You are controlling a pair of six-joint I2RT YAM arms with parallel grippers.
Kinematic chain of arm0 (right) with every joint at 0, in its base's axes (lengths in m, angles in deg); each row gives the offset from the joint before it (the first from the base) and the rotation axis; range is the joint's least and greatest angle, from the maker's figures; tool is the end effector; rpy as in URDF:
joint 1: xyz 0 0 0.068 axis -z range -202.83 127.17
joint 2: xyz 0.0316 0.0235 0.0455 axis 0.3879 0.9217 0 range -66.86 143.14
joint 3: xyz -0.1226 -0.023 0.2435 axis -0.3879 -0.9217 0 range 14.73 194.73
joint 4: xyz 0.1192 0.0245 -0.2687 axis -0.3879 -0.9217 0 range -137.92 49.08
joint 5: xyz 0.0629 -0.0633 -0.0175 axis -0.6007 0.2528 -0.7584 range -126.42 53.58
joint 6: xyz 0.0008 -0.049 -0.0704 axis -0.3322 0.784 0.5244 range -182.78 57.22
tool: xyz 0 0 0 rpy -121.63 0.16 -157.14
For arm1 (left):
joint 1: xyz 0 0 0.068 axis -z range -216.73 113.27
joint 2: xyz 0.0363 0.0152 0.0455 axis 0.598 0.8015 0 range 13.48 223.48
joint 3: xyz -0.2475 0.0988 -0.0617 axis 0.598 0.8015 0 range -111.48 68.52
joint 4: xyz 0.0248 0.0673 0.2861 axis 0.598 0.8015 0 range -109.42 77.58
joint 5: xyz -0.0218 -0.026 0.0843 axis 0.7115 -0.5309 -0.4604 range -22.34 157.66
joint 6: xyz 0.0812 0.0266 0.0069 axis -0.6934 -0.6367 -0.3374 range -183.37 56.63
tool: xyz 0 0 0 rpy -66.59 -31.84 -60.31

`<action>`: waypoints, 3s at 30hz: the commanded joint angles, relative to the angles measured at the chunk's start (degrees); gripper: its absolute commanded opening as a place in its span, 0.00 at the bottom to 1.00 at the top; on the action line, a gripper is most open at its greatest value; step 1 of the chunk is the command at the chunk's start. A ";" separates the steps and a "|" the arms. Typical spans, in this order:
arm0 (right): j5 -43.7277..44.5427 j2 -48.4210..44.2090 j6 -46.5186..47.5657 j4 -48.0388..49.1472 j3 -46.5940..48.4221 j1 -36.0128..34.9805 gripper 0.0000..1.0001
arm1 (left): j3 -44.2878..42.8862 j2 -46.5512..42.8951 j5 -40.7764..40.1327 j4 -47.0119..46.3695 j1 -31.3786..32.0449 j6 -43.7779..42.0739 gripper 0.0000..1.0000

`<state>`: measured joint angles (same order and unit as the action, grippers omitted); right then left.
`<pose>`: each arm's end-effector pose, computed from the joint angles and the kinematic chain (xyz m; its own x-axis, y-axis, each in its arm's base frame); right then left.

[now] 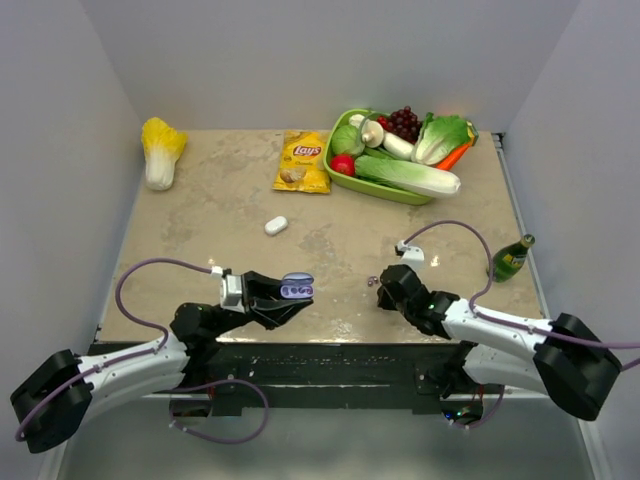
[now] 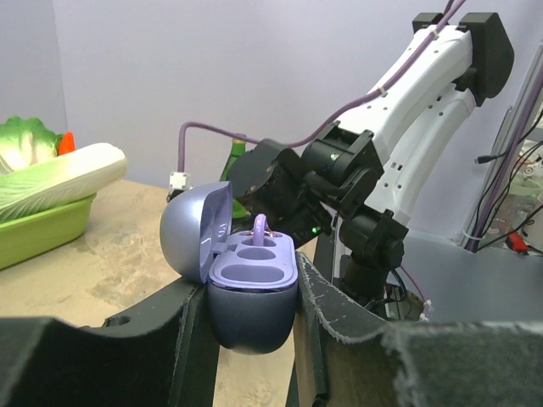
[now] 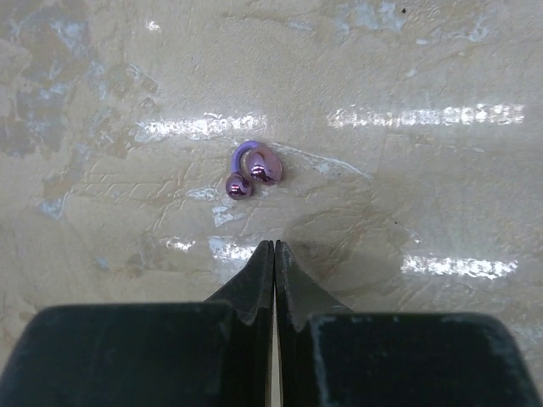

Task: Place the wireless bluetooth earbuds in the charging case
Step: Pick up the earbud from the center of the board.

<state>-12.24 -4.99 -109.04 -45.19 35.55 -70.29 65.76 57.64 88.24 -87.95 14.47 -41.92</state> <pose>0.1895 0.1608 0.1064 -0.6774 0.2366 -0.6965 0.0172 0.9517 0.3066 0.1101 -0.1795 0.2235 -0.0724 -0.4561 -0.8870 0.9660 0.1891 -0.1761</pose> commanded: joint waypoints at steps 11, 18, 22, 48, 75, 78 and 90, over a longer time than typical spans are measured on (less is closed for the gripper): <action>-2.82 7.04 1.43 9.72 2.47 1.41 0.00 | 6.28 -2.59 -0.63 -3.89 0.39 -0.18 0.00; -5.90 5.63 3.98 12.00 2.82 1.41 0.15 | 6.11 -0.14 -0.10 -6.08 0.39 0.17 0.00; -1.43 5.55 2.32 7.36 4.32 1.41 0.18 | 5.84 0.66 0.43 -6.61 0.57 0.69 0.00; 2.80 16.88 0.11 8.67 8.01 5.10 0.16 | 6.98 -2.85 -0.71 -2.31 0.57 -0.62 0.00; 2.63 17.14 5.03 4.01 13.63 6.33 0.41 | 6.72 -0.57 -0.45 -4.15 0.57 -0.27 0.00; 1.92 18.64 6.18 5.50 14.33 6.42 0.40 | 6.81 -1.27 -0.54 -3.10 0.65 -0.45 0.00; -7.04 22.42 12.07 10.16 15.04 6.33 0.37 | 6.37 -0.13 -0.45 -3.54 0.57 -0.27 0.00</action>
<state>-15.60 16.15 -99.77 -38.33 48.73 -64.10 65.76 56.99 88.24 -88.28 14.73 -41.52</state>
